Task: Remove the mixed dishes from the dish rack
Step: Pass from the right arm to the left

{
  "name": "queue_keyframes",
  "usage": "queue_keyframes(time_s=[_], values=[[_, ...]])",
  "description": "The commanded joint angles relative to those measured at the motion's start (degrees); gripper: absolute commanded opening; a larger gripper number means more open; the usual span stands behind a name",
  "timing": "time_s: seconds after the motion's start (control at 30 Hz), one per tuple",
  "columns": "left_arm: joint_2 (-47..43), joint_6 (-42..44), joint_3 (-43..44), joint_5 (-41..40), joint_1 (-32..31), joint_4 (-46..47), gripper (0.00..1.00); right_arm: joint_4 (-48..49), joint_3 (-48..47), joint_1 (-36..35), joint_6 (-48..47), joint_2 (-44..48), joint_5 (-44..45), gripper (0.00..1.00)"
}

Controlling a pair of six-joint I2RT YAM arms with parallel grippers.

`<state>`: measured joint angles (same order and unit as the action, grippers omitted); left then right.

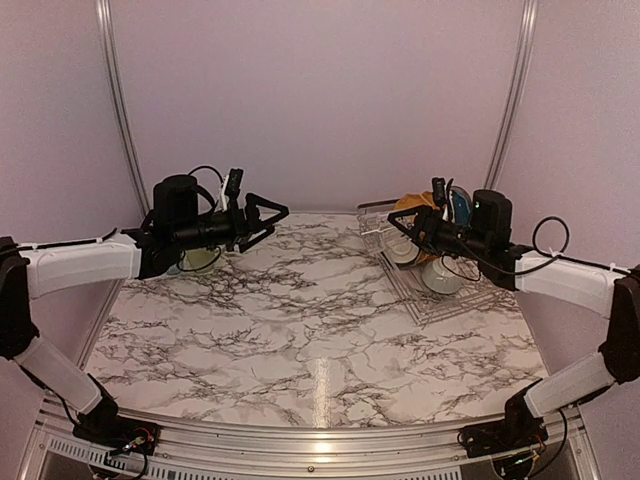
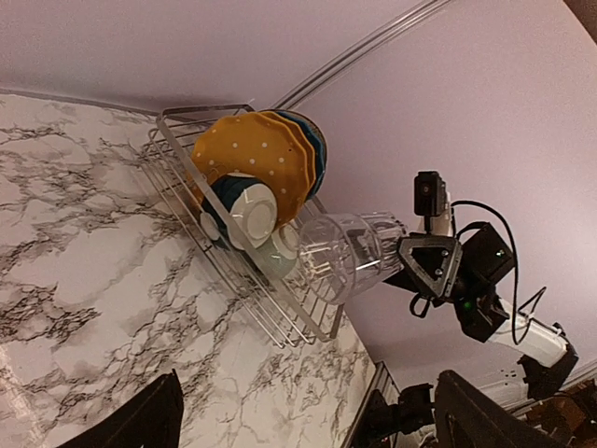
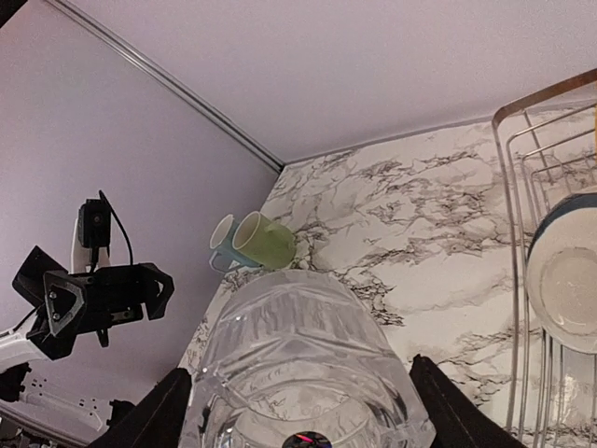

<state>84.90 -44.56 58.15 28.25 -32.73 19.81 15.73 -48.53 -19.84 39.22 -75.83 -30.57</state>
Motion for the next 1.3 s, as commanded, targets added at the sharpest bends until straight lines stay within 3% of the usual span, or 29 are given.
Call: queue_keyframes(time_s=[0.0,0.3,0.63,0.77,0.93,1.1,1.27], values=[[4.02,-9.52,-0.91,5.15,-2.55,20.36,0.96,12.92,-2.98,-4.52,7.33,-3.42,-4.95,0.10],[12.97,-24.15,-1.32,8.68,-4.89,43.56,0.93,26.23,-3.52,-9.52,16.94,-11.30,-8.54,0.09],[20.98,-33.31,2.19,10.69,-8.93,54.33,0.84,28.48,-4.04,-10.19,18.59,-14.24,-9.01,0.09],[24.62,-38.92,3.67,11.25,-9.73,60.51,0.74,29.38,-3.92,-10.39,19.17,-14.98,-9.42,0.09],[26.50,-39.49,4.05,11.39,-10.15,60.11,0.59,29.24,-3.24,-10.57,19.01,-15.30,-9.24,0.09],[25.44,-34.99,3.99,10.87,-10.24,50.72,0.47,28.68,-2.58,-10.74,18.29,-15.05,-9.17,0.09],[25.27,-34.70,3.99,10.69,-10.42,50.42,0.34,28.55,-2.51,-10.71,18.09,-15.13,-9.33,0.09]])
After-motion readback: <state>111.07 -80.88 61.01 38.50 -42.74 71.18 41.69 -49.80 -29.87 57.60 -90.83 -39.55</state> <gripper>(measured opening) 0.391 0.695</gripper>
